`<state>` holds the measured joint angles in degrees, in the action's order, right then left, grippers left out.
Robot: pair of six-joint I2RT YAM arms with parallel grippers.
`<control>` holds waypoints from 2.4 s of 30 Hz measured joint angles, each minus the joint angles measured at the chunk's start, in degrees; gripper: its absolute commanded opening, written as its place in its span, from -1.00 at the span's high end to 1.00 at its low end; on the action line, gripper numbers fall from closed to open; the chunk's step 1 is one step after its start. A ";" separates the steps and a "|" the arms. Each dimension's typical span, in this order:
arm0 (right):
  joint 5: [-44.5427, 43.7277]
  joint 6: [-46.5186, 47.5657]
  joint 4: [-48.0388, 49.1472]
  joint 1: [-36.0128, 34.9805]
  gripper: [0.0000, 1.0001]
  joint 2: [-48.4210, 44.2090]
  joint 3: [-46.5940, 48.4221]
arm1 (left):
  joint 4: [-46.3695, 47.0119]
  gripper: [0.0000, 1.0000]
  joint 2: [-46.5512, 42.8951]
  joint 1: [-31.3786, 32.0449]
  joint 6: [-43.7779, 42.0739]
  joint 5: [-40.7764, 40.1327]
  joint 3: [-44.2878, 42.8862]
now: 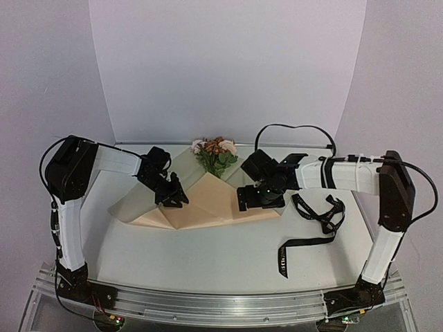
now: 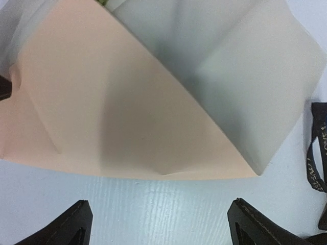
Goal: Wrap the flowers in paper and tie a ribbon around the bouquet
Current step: Press the fold line of the 1/4-folded wrapping paper.
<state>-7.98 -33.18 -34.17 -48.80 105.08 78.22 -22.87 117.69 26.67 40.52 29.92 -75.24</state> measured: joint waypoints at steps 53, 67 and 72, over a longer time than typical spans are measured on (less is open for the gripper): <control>-3.05 -6.93 -3.16 -6.23 -0.69 23.68 26.46 | 4.87 0.45 -19.65 -0.65 5.77 -3.60 24.29; -3.03 -6.65 -4.32 -6.27 -0.69 26.27 26.42 | 6.97 0.53 -25.15 -0.96 10.74 -3.64 32.07; -3.03 -6.65 -4.33 -6.27 -0.69 26.27 26.33 | 9.51 0.52 -24.88 -2.92 12.05 -3.04 34.25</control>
<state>-11.00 -39.83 -38.50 -55.07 131.35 104.56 -13.37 92.81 23.75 52.57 26.89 -40.99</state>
